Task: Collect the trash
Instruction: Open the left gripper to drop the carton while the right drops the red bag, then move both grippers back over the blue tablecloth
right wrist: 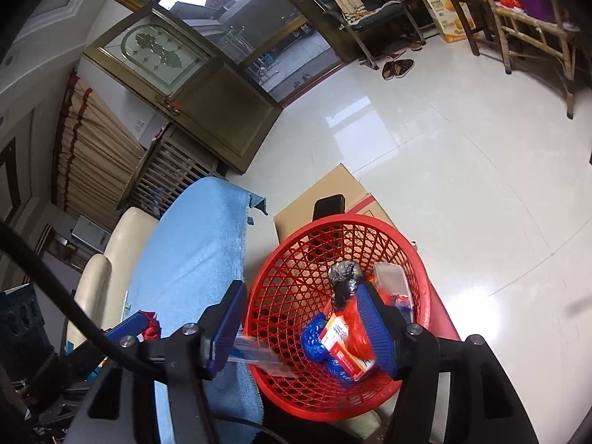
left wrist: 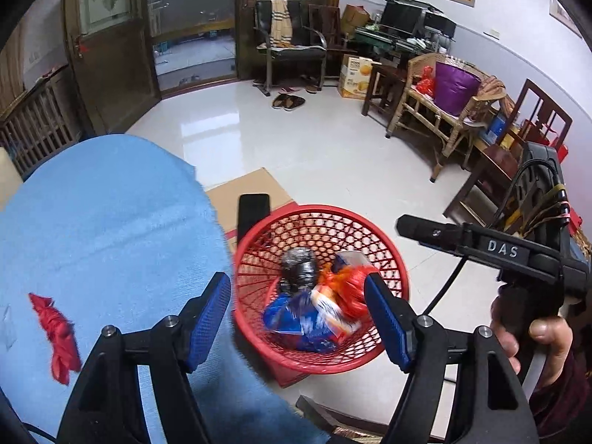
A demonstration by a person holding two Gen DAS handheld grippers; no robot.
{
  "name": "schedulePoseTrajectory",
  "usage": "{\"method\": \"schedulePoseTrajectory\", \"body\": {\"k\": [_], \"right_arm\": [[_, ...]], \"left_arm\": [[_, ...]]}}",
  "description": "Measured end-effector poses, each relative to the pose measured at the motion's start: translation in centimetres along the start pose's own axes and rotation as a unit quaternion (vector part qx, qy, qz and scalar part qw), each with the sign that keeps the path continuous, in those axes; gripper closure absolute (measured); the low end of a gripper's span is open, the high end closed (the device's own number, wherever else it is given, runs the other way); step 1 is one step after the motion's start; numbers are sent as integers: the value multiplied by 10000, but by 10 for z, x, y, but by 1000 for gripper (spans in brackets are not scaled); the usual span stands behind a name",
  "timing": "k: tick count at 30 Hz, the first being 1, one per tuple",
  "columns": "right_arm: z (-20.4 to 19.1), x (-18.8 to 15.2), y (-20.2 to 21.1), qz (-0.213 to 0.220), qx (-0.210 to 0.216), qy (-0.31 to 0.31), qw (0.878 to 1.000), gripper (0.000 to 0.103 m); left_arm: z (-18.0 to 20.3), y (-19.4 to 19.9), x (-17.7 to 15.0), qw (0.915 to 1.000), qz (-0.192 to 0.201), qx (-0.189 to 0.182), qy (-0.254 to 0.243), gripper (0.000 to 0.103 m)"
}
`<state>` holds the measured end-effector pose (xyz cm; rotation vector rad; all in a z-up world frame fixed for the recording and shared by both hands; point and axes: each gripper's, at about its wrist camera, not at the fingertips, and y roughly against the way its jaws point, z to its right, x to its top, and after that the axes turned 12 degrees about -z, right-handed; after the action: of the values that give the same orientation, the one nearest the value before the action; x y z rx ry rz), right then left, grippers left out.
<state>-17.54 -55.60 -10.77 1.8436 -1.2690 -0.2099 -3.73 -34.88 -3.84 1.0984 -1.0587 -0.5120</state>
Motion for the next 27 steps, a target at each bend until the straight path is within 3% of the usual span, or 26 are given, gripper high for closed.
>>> {"method": "schedulePoseTrajectory", "body": {"k": [11, 16, 22, 27], "right_arm": [[-18, -3, -6, -53, -70, 241, 9997, 37], [-39, -11, -15, -187, -136, 471, 9986, 37], [-79, -21, -31, -381, -134, 915, 9950, 37], [-122, -34, -53, -661, -99, 1357, 9885, 37]], "left_arm": [[-62, 25, -65, 9963, -57, 442, 731, 28], [-97, 47, -107, 9886, 48, 920, 1188, 28], [-148, 74, -164, 9702, 180, 1462, 1922, 28], [-193, 92, -210, 9480, 221, 1834, 2592, 28]]}}
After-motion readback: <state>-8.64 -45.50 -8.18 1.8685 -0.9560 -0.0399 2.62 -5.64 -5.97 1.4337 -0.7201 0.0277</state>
